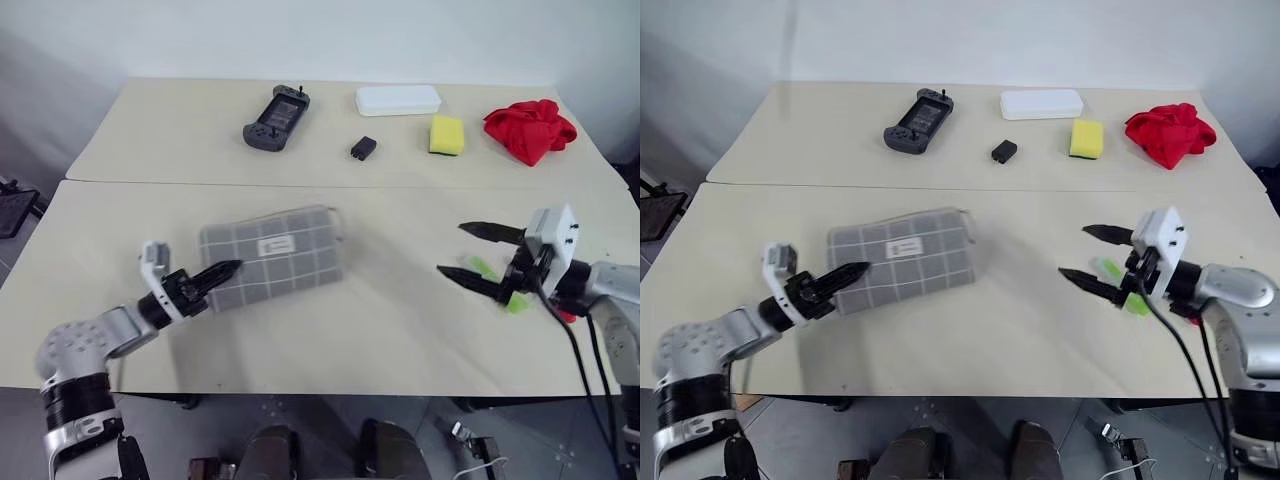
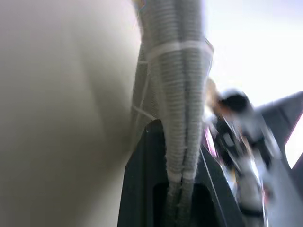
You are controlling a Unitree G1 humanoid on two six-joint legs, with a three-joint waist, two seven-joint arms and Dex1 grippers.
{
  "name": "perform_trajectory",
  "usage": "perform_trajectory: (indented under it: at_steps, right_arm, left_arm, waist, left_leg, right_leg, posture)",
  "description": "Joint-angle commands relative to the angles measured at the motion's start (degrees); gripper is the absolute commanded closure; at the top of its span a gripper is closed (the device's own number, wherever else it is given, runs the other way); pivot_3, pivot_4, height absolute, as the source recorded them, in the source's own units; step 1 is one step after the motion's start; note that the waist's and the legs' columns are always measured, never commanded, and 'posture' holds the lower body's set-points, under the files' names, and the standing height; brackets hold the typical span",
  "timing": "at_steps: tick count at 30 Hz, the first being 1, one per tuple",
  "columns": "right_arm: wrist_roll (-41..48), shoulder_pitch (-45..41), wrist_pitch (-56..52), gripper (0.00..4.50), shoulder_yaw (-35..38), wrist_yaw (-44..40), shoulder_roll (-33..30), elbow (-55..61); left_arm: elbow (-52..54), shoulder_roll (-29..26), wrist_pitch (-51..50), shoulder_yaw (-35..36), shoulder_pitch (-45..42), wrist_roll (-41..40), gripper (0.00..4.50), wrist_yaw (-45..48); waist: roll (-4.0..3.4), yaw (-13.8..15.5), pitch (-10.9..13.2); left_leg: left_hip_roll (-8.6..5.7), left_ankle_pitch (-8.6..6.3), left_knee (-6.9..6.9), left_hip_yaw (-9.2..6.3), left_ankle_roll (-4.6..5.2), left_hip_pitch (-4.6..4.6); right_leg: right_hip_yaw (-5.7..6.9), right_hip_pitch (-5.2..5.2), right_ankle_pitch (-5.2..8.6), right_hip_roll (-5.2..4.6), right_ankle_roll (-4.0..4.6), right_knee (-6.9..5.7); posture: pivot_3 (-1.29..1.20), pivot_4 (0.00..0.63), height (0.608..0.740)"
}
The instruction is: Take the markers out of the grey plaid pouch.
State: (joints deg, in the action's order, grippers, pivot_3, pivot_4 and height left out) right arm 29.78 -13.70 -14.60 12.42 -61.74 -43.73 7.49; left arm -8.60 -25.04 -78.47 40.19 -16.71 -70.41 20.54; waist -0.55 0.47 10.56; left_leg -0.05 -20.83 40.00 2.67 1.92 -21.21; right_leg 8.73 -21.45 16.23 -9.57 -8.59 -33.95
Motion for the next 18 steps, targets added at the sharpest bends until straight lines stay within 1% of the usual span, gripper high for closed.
perform_trajectory:
  at_steps: [1, 3, 4, 6, 7, 8, 9, 11, 13, 15, 16, 17, 18]
  right_arm:
    - [0.51, 1.05, 3.56, 0.03, 0.44, -0.32, 1.64, 2.60]
    - [0.29, 2.11, 4.00, 0.03, -0.27, -0.36, 2.46, 3.13]
    - [0.37, 2.62, 3.90, 0.03, -0.65, -0.39, 2.69, 3.33]
    - [-0.31, 3.17, 4.96, 0.00, -1.45, -0.92, 2.83, 3.27]
    - [-0.79, 3.45, 5.95, 0.00, -1.78, -1.60, 2.74, 2.71]
    - [-1.14, 3.54, 6.67, 0.00, -2.15, -2.43, 2.55, 2.09]
    - [-1.37, 3.41, 7.31, 0.00, -2.40, -3.10, 2.35, 1.50]
    - [-1.27, 2.65, 7.67, 0.00, -2.49, -3.82, 2.10, 0.29]
    - [-1.21, 1.70, 7.83, 0.00, -2.39, -4.45, 1.85, -1.01]
    - [-1.18, 1.10, 8.09, 0.00, -2.37, -5.14, 1.63, -2.06]
    - [-1.13, 1.06, 8.17, 0.00, -2.36, -5.68, 1.44, -2.41]
    - [-1.09, 1.06, 8.22, 0.00, -2.36, -6.04, 1.33, -2.62]
    - [-1.02, 1.11, 8.24, 0.00, -2.28, -6.49, 1.15, -2.87]
  left_arm:
    - [6.01, 3.53, 4.71, 8.84, 2.09, -12.06, 4.50, -14.49]
    - [8.26, 4.50, 9.33, 12.10, 3.97, -15.76, 4.50, -19.99]
    - [9.94, 4.21, 11.37, 12.64, 5.31, -14.79, 4.50, -20.39]
    - [13.17, 3.48, 15.42, 12.06, 7.69, -11.11, 3.96, -21.14]
    - [13.73, 3.40, 16.45, 11.73, 8.34, -11.82, 3.78, -22.30]
    - [14.79, 2.71, 17.10, 11.04, 9.59, -11.22, 3.48, -22.21]
    - [15.17, 2.13, 17.15, 11.01, 10.57, -12.82, 3.17, -22.99]
    - [15.92, -0.55, 17.22, 10.88, 12.77, -13.07, 2.49, -23.13]
    - [15.25, -4.23, 17.15, 11.53, 14.78, -12.27, 1.96, -24.11]
    - [14.85, -8.96, 16.61, 10.98, 17.67, -9.04, 1.34, -22.67]
    - [16.17, -13.26, 17.32, 8.80, 21.47, -4.08, 1.09, -17.47]
    - [17.11, -16.20, 18.06, 7.06, 24.21, -0.60, 0.73, -13.50]
    - [17.41, -20.39, 20.82, 5.53, 28.39, 4.85, 0.50, -8.04]
  waist:
    - [0.03, 0.48, 0.00]
    - [0.04, 0.88, 0.00]
    - [0.04, 0.86, 0.00]
    - [0.04, 0.87, 0.00]
    - [0.04, 0.91, 0.00]
    - [0.04, 0.93, 0.00]
    - [0.04, 0.92, 0.00]
    - [0.04, 0.89, 0.00]
    - [0.04, 0.82, 0.00]
    - [0.05, 0.72, 0.00]
    - [0.05, 0.65, 0.01]
    - [0.05, 0.51, 0.01]
    - [0.03, 0.37, 0.01]
  left_leg:
    - [-0.01, 0.00, 0.02, -0.02, 0.00, -0.01]
    - [0.01, 0.00, 0.07, -0.08, 0.00, 0.00]
    - [0.01, 0.00, 0.07, -0.08, -0.01, 0.00]
    - [-0.02, -0.01, 0.06, -0.04, -0.02, 0.02]
    - [-0.02, -0.01, 0.05, -0.02, -0.02, 0.03]
    - [-0.05, -0.01, 0.05, 0.00, -0.02, 0.03]
    - [-0.05, -0.01, 0.05, 0.02, -0.02, 0.03]
    - [-0.05, -0.01, 0.05, 0.04, -0.02, 0.04]
    - [-0.06, -0.01, 0.04, 0.08, -0.03, 0.05]
    - [-0.05, -0.02, 0.02, 0.10, -0.05, 0.05]
    - [-0.06, -0.03, 0.02, 0.13, -0.06, 0.06]
    - [-0.08, -0.03, -0.01, 0.18, -0.07, 0.09]
    - [-0.13, -0.06, -0.06, 0.23, -0.12, 0.11]
  right_leg:
    - [-0.02, 0.01, -0.01, -0.02, -0.02, 0.01]
    - [-0.02, 0.04, -0.01, -0.02, -0.02, -0.01]
    - [-0.02, 0.04, -0.01, -0.02, -0.01, -0.02]
    - [-0.05, 0.04, -0.01, -0.02, -0.01, -0.02]
    - [-0.04, 0.04, -0.01, -0.01, -0.01, 0.00]
    - [-0.05, 0.04, -0.01, -0.01, -0.01, 0.00]
    - [-0.06, 0.04, -0.01, -0.01, -0.01, -0.01]
    - [-0.08, 0.03, -0.01, 0.00, -0.01, -0.01]
    - [-0.10, 0.01, 0.00, 0.06, 0.00, 0.00]
    - [-0.12, -0.02, 0.01, 0.10, 0.02, 0.00]
    - [-0.12, -0.03, 0.02, 0.12, 0.04, 0.00]
    - [-0.16, -0.05, 0.03, 0.15, 0.05, -0.01]
    - [-0.19, -0.06, 0.04, 0.23, 0.07, 0.04]
  posture:
    - [0.00, 0.150, 0.740]
    - [0.00, 0.150, 0.740]
    - [0.00, 0.150, 0.740]
    - [0.00, 0.150, 0.740]
    - [0.00, 0.150, 0.740]
    - [0.00, 0.150, 0.740]
    - [0.00, 0.150, 0.740]
    - [0.00, 0.150, 0.740]
    - [0.00, 0.150, 0.740]
    - [0.00, 0.150, 0.740]
    - [0.00, 0.150, 0.740]
    - [0.00, 0.150, 0.740]
    - [0.00, 0.150, 0.740]
